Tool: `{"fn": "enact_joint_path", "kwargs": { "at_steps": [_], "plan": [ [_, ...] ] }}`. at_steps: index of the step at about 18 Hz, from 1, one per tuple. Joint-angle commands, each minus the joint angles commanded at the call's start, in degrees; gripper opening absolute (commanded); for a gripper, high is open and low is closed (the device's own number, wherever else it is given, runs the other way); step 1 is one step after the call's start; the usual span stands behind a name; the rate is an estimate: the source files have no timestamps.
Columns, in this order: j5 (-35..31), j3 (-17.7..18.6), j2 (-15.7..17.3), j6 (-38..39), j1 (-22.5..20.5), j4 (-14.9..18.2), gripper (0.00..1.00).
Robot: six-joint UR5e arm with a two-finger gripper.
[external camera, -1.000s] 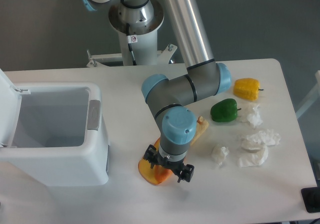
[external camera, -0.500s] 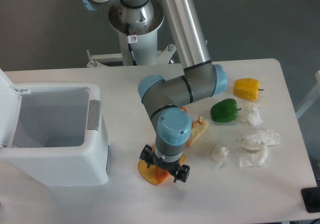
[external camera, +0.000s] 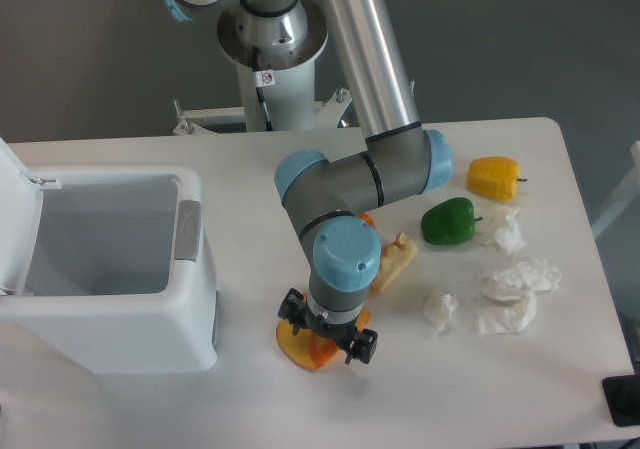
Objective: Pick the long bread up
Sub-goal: 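Close the gripper fingers on the long bread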
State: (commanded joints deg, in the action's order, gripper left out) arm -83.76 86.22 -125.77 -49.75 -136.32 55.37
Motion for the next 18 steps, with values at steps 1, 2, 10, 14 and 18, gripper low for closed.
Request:
{"fn": "enact_joint_path", "kwargs": {
  "at_steps": [1, 2, 10, 14, 18],
  "plan": [
    [0.0, 0.0, 0.0, 0.0, 0.1, -0.1, 0.89],
    [0.0, 0.0, 0.0, 0.0, 0.1, -0.1, 0.89],
    [-0.9, -0.1, -0.1, -0.1, 0.1, -0.1, 0.56],
    [-1.0, -0.2, -0.1, 0.0, 0.1, 0.0, 0.40],
    [-1.0, -0.2, 0.0, 0.3, 0.0, 0.0, 0.11]
  ]
}}
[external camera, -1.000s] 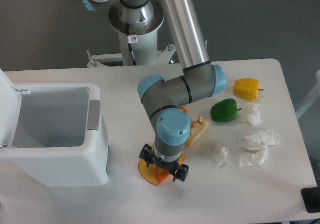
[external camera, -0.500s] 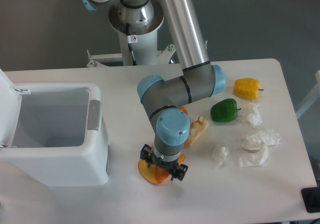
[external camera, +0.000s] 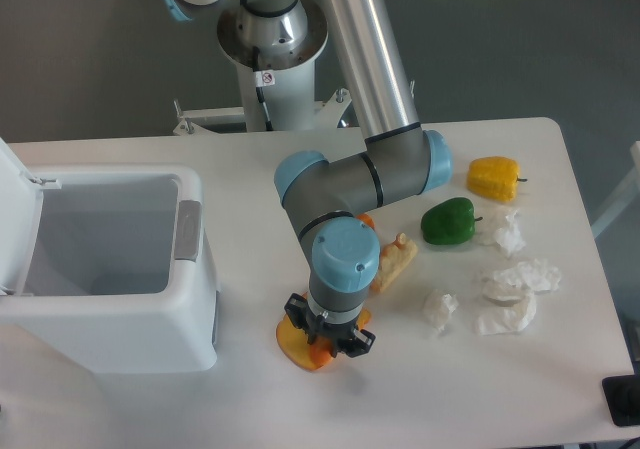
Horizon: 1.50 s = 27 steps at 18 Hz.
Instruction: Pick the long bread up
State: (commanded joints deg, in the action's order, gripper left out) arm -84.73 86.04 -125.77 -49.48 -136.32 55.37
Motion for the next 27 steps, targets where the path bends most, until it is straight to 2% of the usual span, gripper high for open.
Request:
{"fn": "enact_joint_path", "kwargs": {
  "at_steps": [7, 9, 19, 25, 27],
  "plan": [
    [0.3, -0.4, 0.9, -0.2, -0.1, 0.2, 0.05],
    [1.4, -0.4, 2.5, -0.4, -0.7, 0.4, 0.05],
    [11.2, -1.1, 9.0, 0.1, -2.8, 0.6, 0.05],
    [20.3, -1.5, 14.3, 0.3, -5.7, 0.7, 0.05],
    [23.0, -1.5, 15.1, 1.1, -6.7, 0.8, 0.05]
  ]
}}
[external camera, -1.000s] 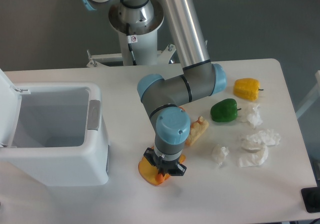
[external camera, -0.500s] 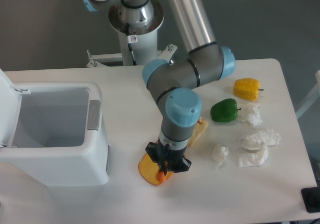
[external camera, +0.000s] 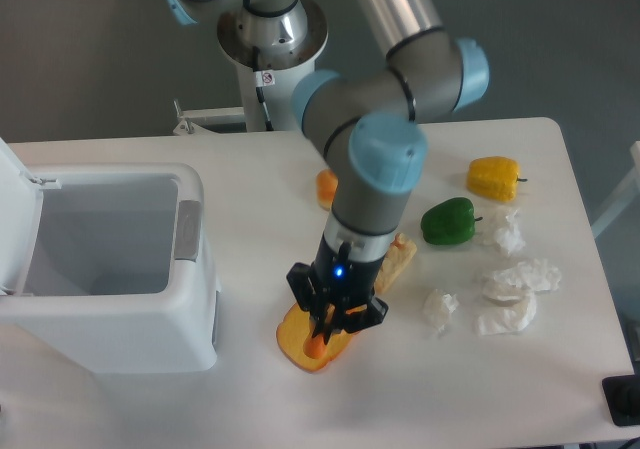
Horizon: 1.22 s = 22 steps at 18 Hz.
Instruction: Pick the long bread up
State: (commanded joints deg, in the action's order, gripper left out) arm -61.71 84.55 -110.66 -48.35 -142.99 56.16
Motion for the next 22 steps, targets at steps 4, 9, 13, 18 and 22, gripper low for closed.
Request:
{"fn": "enact_joint_path", "kwargs": {
  "at_steps": [4, 9, 13, 18, 22],
  "plan": [
    [4.3, -0.7, 1.5, 2.0, -0.2, -0.1, 0.05],
    [6.2, -1.3, 2.0, 2.0, -0.5, -0.1, 0.05],
    [10.7, -1.5, 2.0, 2.0, -2.4, 0.0, 0.05],
    [10.6, -1.6, 2.0, 1.8, -2.5, 0.0, 0.05],
    [10.5, -1.8, 2.4, 1.5, -2.2, 0.0, 0.05]
  ]
}}
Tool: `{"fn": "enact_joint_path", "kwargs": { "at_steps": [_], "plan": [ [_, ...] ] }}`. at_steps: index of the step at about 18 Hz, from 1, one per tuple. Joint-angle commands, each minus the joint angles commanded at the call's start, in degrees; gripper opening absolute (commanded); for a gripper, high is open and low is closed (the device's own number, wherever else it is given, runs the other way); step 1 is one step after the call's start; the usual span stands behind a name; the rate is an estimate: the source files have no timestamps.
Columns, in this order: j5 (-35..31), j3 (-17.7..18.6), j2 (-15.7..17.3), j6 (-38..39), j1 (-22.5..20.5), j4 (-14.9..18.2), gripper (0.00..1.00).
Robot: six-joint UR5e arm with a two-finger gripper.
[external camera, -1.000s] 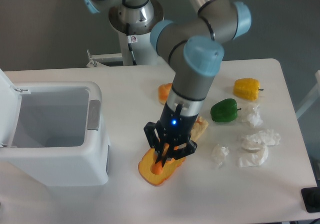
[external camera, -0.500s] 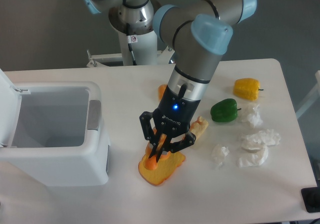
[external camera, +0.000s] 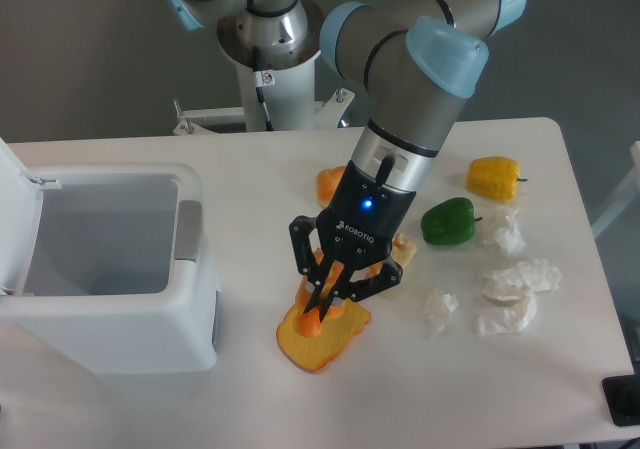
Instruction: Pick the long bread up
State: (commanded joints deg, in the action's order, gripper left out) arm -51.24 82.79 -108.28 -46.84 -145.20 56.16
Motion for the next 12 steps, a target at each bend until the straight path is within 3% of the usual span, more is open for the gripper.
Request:
{"fn": "enact_joint_path", "kwargs": {
  "at_steps": [12],
  "plan": [
    [-0.1, 0.3, 0.3, -0.3, -0.1, 0.0, 0.05]
  ]
}}
